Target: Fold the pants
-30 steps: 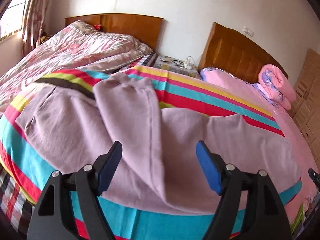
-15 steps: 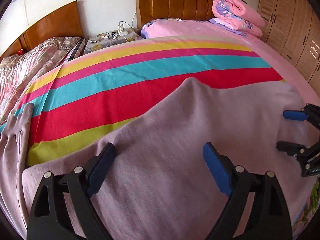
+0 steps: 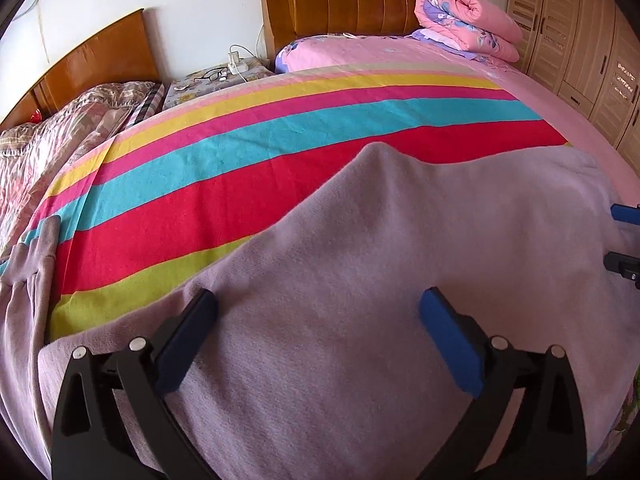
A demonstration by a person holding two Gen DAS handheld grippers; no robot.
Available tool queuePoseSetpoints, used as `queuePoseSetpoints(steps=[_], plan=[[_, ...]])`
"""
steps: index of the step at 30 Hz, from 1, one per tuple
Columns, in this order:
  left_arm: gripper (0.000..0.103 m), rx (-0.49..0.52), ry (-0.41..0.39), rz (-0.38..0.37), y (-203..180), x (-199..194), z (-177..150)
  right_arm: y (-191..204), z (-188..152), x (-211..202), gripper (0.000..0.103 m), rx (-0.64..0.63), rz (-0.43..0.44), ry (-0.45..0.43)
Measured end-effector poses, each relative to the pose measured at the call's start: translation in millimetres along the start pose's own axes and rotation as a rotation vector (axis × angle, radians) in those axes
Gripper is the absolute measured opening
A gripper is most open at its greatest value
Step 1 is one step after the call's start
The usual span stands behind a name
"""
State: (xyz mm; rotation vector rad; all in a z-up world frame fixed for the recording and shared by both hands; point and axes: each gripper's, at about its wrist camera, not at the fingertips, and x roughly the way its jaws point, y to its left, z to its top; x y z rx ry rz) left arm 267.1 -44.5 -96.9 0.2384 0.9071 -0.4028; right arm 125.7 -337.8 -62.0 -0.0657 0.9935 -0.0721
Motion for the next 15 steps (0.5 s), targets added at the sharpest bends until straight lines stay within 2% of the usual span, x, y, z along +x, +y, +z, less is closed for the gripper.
queuePoseSetpoints(steps=[2,4,6,9,11,12,13,14,15], plan=[[0.102,-0.002,-0.001,0.000,-0.5,-0.2,-0.4,5.7,-1.8,-2.2,0.088,0.007,0.057,0.005],[0.102,-0.003,-0.002,0.000,-0.7,-0.4,-0.9,11.2,-10.1,11.1,0.089,-0.030,0.059,0.047],[0.102,-0.006,-0.005,-0.004,-0.7,-0.8,-2.0,0.2,-13.5,12.5,0.092,0.033,0.103,0.039],[0.102,-0.011,-0.008,-0.010,0.0,-0.8,-2.1,1.1,-10.2,12.2,0.092,0.042,0.068,0.057],[0.102,-0.021,-0.014,-0.020,1.7,-1.8,-2.0,5.3,-5.2,9.0,0.092,0.064,0.000,0.062],[0.101,-0.038,-0.029,-0.039,4.8,-5.3,-3.7,9.1,-0.2,5.3,0.092,0.079,-0.050,0.046],[0.100,-0.068,-0.047,-0.064,11.3,-11.8,-4.7,13.8,6.9,-2.0,0.091,0.094,-0.060,0.008],[0.091,-0.114,-0.079,-0.086,21.3,-25.0,-6.4,20.3,16.6,-10.9,0.089,0.104,-0.028,-0.043],[0.090,-0.164,-0.132,-0.130,34.9,-45.2,-8.3,30.2,28.0,-19.3,0.089,0.097,0.019,-0.092]])
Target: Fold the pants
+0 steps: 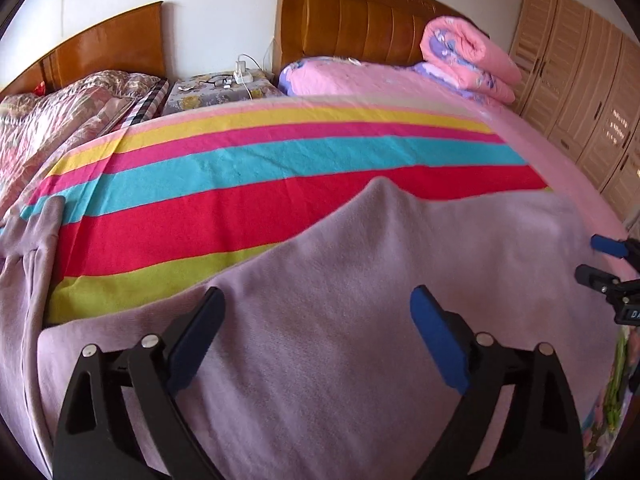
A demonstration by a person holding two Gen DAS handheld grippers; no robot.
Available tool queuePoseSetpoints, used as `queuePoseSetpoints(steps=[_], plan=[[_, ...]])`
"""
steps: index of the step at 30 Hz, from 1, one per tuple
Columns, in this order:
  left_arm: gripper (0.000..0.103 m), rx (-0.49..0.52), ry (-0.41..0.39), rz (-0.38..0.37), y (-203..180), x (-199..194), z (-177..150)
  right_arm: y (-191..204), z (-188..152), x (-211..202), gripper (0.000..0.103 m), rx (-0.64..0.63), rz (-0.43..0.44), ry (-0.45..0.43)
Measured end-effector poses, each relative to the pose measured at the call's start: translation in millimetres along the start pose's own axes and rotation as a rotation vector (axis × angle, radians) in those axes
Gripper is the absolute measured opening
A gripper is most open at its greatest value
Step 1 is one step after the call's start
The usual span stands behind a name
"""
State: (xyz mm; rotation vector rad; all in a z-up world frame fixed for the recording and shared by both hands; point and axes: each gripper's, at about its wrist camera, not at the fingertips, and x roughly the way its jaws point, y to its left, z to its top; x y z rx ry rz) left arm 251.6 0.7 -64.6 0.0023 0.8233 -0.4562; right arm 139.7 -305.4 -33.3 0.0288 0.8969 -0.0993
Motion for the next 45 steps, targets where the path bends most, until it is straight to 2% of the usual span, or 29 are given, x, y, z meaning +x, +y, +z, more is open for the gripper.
queuePoseSetpoints(steps=[2,3,4,6,7,10,12,13,15,17,19,21,22,25,29,31,32,33,35,40,42,45], plan=[[0.092,-0.094,-0.140,-0.065,28.9,-59.1,6.3,35.6,24.6,-9.8,0.089,-0.090,0.087,-0.065],[0.100,-0.139,-0.211,-0.064,48.2,-89.9,5.6,57.8,37.8,-12.7,0.089,-0.155,0.131,-0.091],[0.102,-0.176,-0.269,-0.034,69.2,-118.9,1.6,81.9,52.1,-15.3,0.089,-0.218,0.191,-0.118],[0.102,-0.261,-0.338,0.107,115.6,-172.0,-14.6,133.4,80.8,-16.5,0.089,-0.323,0.323,-0.155],[0.102,-0.316,-0.348,0.181,141.1,-194.9,-27.7,162.9,92.9,-15.8,0.089,-0.377,0.397,-0.169],[0.102,-0.523,-0.343,0.381,218.9,-253.2,-77.8,263.6,121.8,-6.5,0.089,-0.555,0.622,-0.176],[0.101,-0.687,-0.324,0.464,267.9,-278.2,-114.3,340.3,130.8,3.9,0.086,-0.656,0.754,-0.128],[0.100,-0.765,-0.311,0.474,289.1,-285.2,-131.1,376.9,134.6,9.5,0.082,-0.688,0.812,-0.099],[0.089,-0.894,-0.314,0.431,323.7,-291.2,-160.6,451.0,140.7,27.7,0.077,-0.751,0.933,-0.005],[0.080,-0.990,-0.311,0.389,345.4,-290.4,-186.4,516.8,138.9,41.9,0.073,-0.816,0.984,0.055],[0.072,-1.031,-0.325,0.373,356.4,-289.3,-199.3,570.9,132.8,53.7,0.065,-0.883,1.024,0.116],[0.062,-1.046,-0.338,0.361,363.3,-285.6,-202.8,608.1,128.4,67.5,0.061,-0.914,1.051,0.173],[0.061,-1.053,-0.341,0.356,366.0,-282.4,-202.3,623.1,125.7,73.5,0.059,-0.928,1.062,0.198],[0.060,-1.060,-0.324,0.378,369.3,-272.7,-203.8,649.0,113.8,82.4,0.053,-0.976,1.067,0.220],[0.058,-1.052,-0.321,0.411,367.5,-266.5,-202.3,663.5,102.6,90.4,0.039,-1.027,1.049,0.224],[0.041,-1.035,-0.297,0.453,366.4,-265.4,-199.9,664.9,98.5,89.7,0.032,-1.035,1.059,0.213],[0.024,-1.023,-0.289,0.459,366.3,-264.8,-200.0,665.2,97.0,87.9,0.028,-1.042,1.053,0.197],[0.013,-1.024,-0.300,0.439,367.3,-265.5,-202.0,666.4,96.1,86.4,0.025,-1.046,1.046,0.182],[0.005,-1.033,-0.319,0.405,369.0,-268.3,-204.9,662.9,97.5,81.9,0.015,-1.038,1.037,0.156],[0.005,-0.974,-0.396,0.458,349.5,-298.2,-194.0,659.5,100.1,55.8,0.014,-1.027,1.067,0.096],[0.005,-0.961,-0.387,0.485,349.2,-303.4,-193.5,665.2,96.3,52.6,0.014,-1.041,1.054,0.090],[0.005,-0.988,-0.347,0.478,359.4,-295.7,-201.7,674.1,88.3,68.4,0.014,-1.033,1.009,0.125]])
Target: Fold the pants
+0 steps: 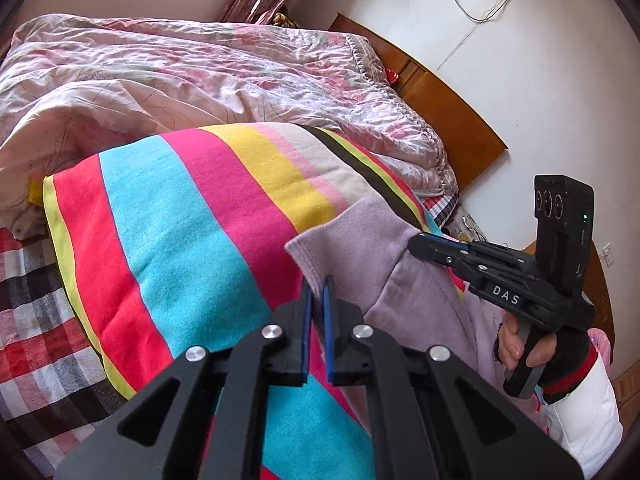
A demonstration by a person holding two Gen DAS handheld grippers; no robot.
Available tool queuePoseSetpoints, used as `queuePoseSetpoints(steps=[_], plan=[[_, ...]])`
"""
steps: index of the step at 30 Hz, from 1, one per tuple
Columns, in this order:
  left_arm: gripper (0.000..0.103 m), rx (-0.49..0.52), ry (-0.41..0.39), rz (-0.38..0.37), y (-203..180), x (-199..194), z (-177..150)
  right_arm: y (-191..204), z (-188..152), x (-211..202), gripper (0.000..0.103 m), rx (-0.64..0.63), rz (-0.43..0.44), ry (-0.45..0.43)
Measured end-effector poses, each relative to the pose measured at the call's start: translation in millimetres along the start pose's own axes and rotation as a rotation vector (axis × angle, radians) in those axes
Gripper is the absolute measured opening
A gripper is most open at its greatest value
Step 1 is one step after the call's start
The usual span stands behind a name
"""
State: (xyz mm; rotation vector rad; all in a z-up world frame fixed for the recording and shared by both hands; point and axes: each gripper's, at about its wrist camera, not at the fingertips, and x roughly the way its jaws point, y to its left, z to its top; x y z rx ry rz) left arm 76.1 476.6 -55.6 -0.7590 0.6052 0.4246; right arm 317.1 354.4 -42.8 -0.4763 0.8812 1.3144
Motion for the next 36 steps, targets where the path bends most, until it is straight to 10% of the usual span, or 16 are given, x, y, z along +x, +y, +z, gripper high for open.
queuePoseSetpoints(steps=[5,9,14,23,28,35,36], plan=[[0.022,-0.036,0.023,0.100,11.9,9.4,-6.0,-12.4,-4.2,0.1,0.026,0.093,0.015,0.020],[0.083,0.040,-0.092,0.267,-13.7,-18.8,0.6,-39.4,-12.0,-70.7,0.055,0.192,-0.007,-0.089],[0.100,0.246,-0.074,0.095,-104.2,-29.7,2.5,-96.8,-89.4,-189.6,0.056,0.388,-0.231,-0.216],[0.101,0.714,0.305,-0.100,-317.8,100.7,-57.3,-63.2,-312.1,-288.7,0.056,0.691,-0.496,-0.211],[0.097,0.838,0.405,0.008,-374.0,163.6,-92.0,-34.9,-396.3,-299.4,0.056,0.818,-0.534,-0.190],[0.070,0.887,0.484,0.163,-390.1,216.5,-117.2,-29.4,-426.8,-307.0,0.057,0.831,-0.501,-0.262],[0.052,0.879,0.484,0.162,-389.8,215.9,-116.5,-29.4,-426.3,-306.8,0.057,0.827,-0.494,-0.266]])
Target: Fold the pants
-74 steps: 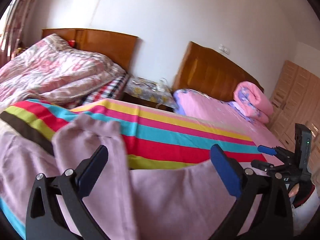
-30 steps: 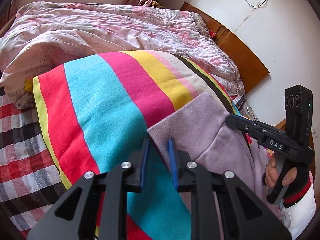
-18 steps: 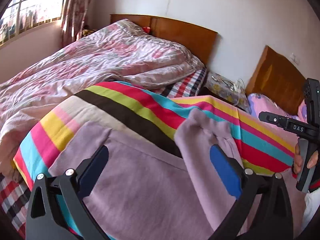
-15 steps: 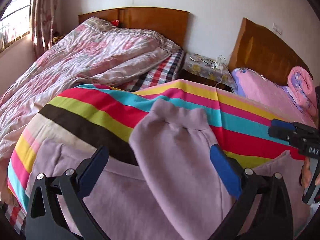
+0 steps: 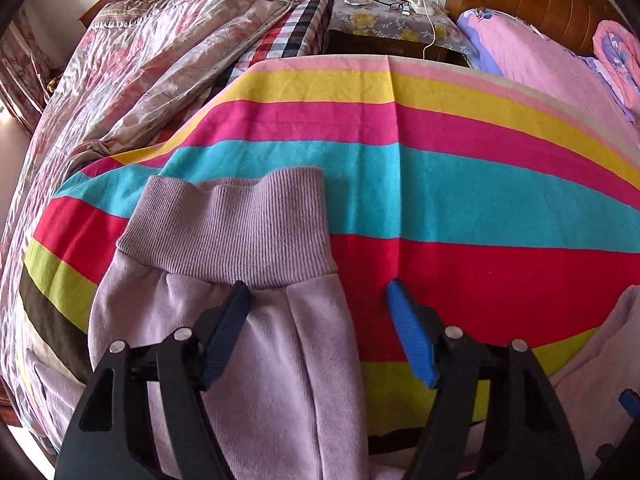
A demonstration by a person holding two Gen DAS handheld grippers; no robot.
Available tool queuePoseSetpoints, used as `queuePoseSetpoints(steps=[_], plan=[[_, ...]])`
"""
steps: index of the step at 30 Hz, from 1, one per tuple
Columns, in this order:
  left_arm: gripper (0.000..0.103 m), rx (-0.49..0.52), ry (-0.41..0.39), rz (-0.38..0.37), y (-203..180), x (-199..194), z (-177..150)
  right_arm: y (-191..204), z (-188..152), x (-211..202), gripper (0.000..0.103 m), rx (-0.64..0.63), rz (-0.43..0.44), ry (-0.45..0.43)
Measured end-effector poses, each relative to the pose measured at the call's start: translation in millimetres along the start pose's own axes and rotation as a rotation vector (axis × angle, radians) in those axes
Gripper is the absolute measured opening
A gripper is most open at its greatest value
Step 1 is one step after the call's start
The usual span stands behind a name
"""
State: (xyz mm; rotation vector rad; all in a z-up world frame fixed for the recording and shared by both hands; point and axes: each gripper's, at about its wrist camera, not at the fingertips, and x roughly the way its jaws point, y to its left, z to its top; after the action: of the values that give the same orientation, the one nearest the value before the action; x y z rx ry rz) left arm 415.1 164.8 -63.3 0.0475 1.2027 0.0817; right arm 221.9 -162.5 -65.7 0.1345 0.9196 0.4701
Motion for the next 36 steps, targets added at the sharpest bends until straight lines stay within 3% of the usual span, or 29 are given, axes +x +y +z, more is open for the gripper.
queuePoseSetpoints(steps=[2,5,7,9,13,16,18,20,23,27,30,36], plan=[[0.010,-0.004,-0.009,0.006,7.9,-8.3,-5.5,0.5,-0.8,-1.1,0.057,-0.003,0.010,-0.007],[0.007,-0.055,-0.148,-0.030,32.7,-43.7,-23.6,-2.7,-2.7,-4.6,0.057,0.006,0.024,-0.019],[0.007,-0.165,-0.268,-0.077,69.8,-83.4,-49.2,-4.6,-2.4,-5.2,0.058,0.018,0.030,-0.023],[0.007,-0.294,-0.382,-0.131,115.6,-125.8,-89.3,-3.9,-2.5,-6.7,0.058,0.020,0.033,-0.023],[0.007,-0.528,-0.507,-0.125,210.9,-175.2,-191.0,3.5,0.7,-2.0,0.058,-0.009,0.011,-0.004],[0.009,-0.615,-0.434,-0.106,264.9,-155.8,-249.4,16.4,6.1,4.1,0.058,-0.049,-0.012,0.016],[0.022,-0.644,-0.390,-0.162,286.2,-131.3,-272.5,32.2,13.2,8.3,0.058,-0.079,-0.001,0.022],[0.032,-0.630,-0.370,-0.187,289.5,-116.2,-284.2,61.5,21.8,12.1,0.058,-0.150,0.026,0.029],[0.046,-0.636,-0.421,-0.267,280.6,-104.7,-292.3,118.8,26.9,14.3,0.058,-0.288,0.115,0.027],[0.046,-0.689,-0.445,-0.321,278.9,-92.5,-299.1,193.3,9.7,26.9,0.057,-0.479,0.237,0.066],[0.044,-0.717,-0.461,-0.367,281.5,-88.8,-305.8,238.5,-14.0,37.3,0.050,-0.646,0.305,0.107],[0.040,-0.731,-0.466,-0.414,284.4,-83.3,-309.5,280.4,-43.4,60.0,0.035,-0.796,0.308,0.177]])
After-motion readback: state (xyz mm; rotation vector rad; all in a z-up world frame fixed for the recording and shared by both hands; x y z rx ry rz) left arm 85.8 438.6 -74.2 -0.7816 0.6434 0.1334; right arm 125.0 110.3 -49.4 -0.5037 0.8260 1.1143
